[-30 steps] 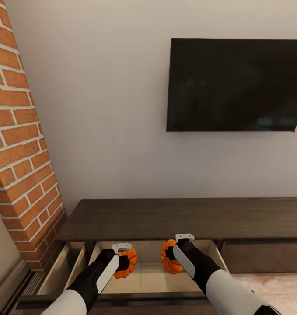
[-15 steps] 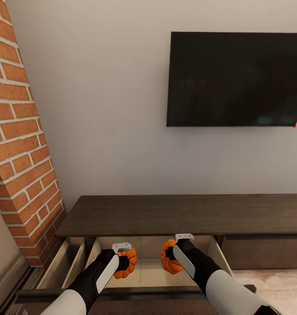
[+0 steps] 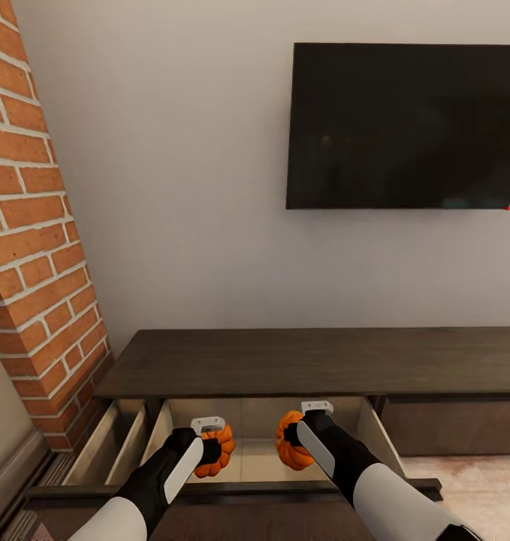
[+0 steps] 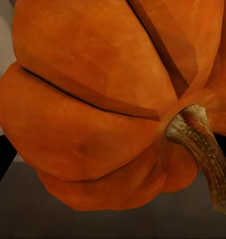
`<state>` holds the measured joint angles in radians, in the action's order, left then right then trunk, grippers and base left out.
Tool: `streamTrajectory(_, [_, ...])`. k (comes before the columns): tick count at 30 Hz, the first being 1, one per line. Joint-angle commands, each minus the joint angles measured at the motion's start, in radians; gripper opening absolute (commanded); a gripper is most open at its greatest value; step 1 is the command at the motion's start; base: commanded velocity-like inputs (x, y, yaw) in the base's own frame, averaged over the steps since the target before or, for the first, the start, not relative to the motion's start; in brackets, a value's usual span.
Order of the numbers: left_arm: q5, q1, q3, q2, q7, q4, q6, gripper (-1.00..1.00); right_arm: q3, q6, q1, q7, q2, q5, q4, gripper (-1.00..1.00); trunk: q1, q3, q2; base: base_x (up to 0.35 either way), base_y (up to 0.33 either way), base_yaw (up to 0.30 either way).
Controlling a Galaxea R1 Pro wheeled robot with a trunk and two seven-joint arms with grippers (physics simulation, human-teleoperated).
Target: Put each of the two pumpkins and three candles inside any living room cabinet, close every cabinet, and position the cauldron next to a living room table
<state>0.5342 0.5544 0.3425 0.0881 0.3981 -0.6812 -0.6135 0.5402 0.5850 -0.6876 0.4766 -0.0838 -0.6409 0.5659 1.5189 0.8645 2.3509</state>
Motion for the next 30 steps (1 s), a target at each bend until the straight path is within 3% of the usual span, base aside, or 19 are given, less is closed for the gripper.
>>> streamTrajectory(1, [0.009,0.001,0.004,-0.001,0.010,-0.001,0.000,-1.00,0.006,0.001,-0.001,0.009,0.000,-0.010,0.001,-1.00,0.004,0.004,0.008,0.000,0.000,0.000])
streamTrajectory(7, [0.009,0.000,0.003,-0.004,0.005,-0.006,0.039,-1.00,0.006,0.001,-0.001,0.010,-0.001,-0.010,0.001,-1.00,0.027,0.023,0.050,0.000,0.000,0.000])
streamTrajectory(11, [0.008,0.000,0.003,-0.005,0.004,-0.014,0.099,-1.00,0.006,0.001,-0.001,0.008,-0.003,-0.010,0.001,-1.00,0.027,0.023,0.050,0.000,0.000,0.000])
streamTrajectory(18, [0.001,0.001,0.003,-0.007,0.006,-0.082,0.113,-1.00,0.007,-0.010,-0.001,0.006,-0.004,-0.010,0.002,-1.00,0.034,0.029,0.064,0.000,0.000,0.000])
streamTrajectory(30, [0.000,0.001,0.004,-0.017,0.008,-0.092,0.145,-1.00,0.009,-0.144,-0.001,0.004,-0.003,-0.002,-0.001,-1.00,0.080,0.067,0.148,0.000,0.000,0.000])
